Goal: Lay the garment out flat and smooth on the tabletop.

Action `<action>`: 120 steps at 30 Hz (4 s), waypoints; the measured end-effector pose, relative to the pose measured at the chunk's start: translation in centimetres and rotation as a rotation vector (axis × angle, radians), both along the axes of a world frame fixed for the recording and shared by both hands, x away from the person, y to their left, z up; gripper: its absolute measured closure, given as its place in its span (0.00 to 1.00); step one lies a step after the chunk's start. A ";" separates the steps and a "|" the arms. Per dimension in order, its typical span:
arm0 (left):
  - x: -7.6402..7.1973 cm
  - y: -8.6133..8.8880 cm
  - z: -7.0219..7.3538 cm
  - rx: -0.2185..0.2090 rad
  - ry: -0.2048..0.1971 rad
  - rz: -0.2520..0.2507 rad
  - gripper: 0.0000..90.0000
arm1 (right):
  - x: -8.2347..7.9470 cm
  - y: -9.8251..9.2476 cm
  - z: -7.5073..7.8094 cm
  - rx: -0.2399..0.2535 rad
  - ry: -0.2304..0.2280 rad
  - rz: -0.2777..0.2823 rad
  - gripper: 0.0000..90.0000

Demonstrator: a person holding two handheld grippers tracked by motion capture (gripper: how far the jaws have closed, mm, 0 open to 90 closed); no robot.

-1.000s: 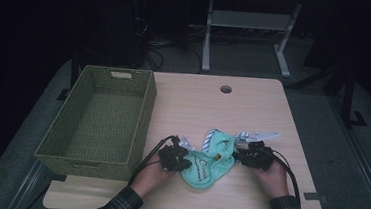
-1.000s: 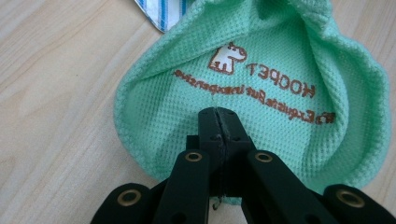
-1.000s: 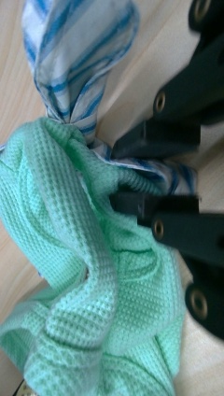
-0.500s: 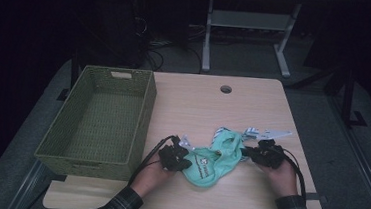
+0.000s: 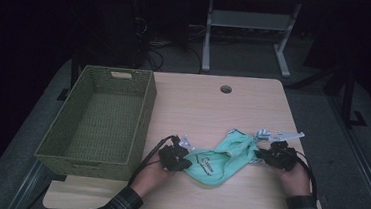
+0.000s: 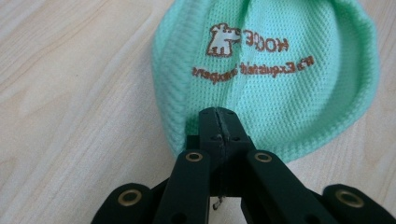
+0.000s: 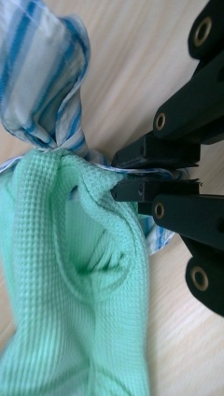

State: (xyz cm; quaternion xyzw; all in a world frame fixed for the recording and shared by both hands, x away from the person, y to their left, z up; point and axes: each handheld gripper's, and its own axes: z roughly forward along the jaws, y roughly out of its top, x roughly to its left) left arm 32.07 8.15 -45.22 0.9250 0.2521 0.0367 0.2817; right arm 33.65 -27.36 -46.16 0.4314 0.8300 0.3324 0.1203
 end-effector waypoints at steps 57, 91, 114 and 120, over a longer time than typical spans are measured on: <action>6.0 -8.5 -0.3 -0.067 0.019 -0.095 1.00 | -4.4 7.2 -0.4 0.021 0.032 0.280 1.00; 8.7 -5.3 0.0 -0.103 -0.034 0.024 0.88 | -4.1 5.9 -0.3 0.017 0.045 0.265 1.00; 9.1 -6.1 0.3 -0.020 -0.115 0.013 1.00 | -4.3 6.1 -0.2 -0.008 0.027 0.270 1.00; 10.1 -5.4 0.0 0.009 -0.140 0.052 1.00 | -4.3 6.1 -0.2 -0.009 0.030 0.267 1.00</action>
